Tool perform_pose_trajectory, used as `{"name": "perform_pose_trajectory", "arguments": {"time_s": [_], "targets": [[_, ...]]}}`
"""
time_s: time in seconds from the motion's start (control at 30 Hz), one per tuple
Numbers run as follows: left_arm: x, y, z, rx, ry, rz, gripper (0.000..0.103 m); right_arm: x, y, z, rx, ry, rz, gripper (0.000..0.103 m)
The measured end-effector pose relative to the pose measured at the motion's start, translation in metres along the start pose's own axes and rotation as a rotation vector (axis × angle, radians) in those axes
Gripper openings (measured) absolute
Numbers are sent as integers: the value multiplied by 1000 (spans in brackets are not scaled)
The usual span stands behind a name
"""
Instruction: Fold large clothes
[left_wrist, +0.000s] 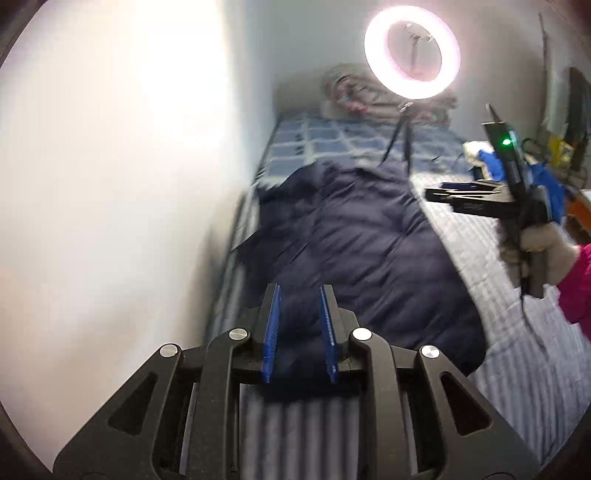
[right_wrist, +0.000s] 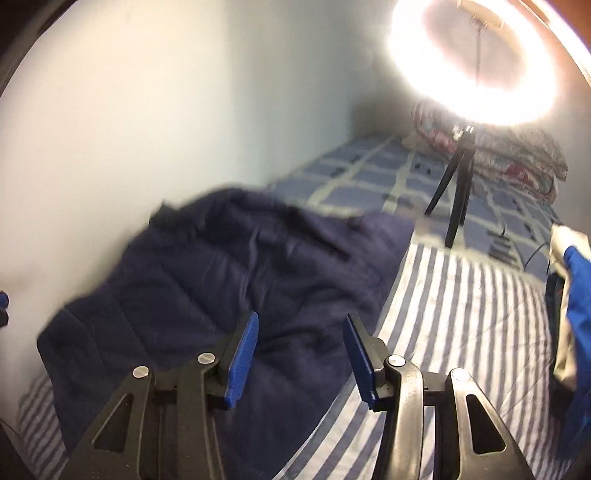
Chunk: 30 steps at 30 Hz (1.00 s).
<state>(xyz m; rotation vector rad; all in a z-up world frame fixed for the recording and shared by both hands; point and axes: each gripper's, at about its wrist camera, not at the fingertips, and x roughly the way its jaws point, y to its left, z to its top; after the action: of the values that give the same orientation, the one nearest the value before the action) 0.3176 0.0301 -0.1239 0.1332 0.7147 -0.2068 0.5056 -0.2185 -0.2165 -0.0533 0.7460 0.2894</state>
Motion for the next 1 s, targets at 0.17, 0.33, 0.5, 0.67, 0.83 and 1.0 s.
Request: {"name": "perform_pose_trajectory", "arguments": {"time_s": [0.17, 0.33, 0.5, 0.67, 0.83, 1.0], "targets": [[61, -28, 26, 62, 30, -48, 22, 25, -24, 28, 81, 20, 45, 50], [124, -24, 1, 71, 152, -11, 22, 66, -81, 27, 327, 148, 57, 50], [144, -9, -22, 36, 169, -31, 22, 110, -144, 0, 650, 163, 195, 59], [145, -11, -24, 37, 159, -31, 22, 138, -139, 3, 674, 124, 278, 46], [140, -6, -28, 24, 152, -48, 22, 147, -107, 38, 404, 130, 89, 0], [125, -2, -23, -19, 140, -41, 22, 168, -83, 34, 193, 253, -125, 5]]}}
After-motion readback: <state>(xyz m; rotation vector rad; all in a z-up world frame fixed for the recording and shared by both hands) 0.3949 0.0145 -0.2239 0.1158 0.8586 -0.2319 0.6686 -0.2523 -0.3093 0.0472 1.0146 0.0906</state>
